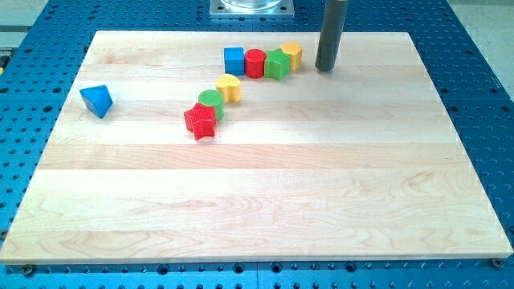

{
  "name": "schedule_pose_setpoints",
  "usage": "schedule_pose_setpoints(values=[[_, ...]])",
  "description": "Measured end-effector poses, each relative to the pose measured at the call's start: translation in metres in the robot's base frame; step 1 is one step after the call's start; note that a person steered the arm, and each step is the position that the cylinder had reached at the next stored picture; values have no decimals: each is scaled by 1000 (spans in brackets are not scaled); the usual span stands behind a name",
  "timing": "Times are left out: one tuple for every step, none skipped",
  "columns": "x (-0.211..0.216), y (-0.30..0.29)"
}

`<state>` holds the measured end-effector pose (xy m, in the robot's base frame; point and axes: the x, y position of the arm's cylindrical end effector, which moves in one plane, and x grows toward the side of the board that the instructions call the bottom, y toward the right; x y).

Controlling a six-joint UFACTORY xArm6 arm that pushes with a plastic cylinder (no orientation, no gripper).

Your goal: Push the red circle into the red star

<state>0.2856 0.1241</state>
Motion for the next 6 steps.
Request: schedule_pose_setpoints(values=[[0,2],[0,2],[-1,-10],[1,-26],[-1,-70],[2,-111]])
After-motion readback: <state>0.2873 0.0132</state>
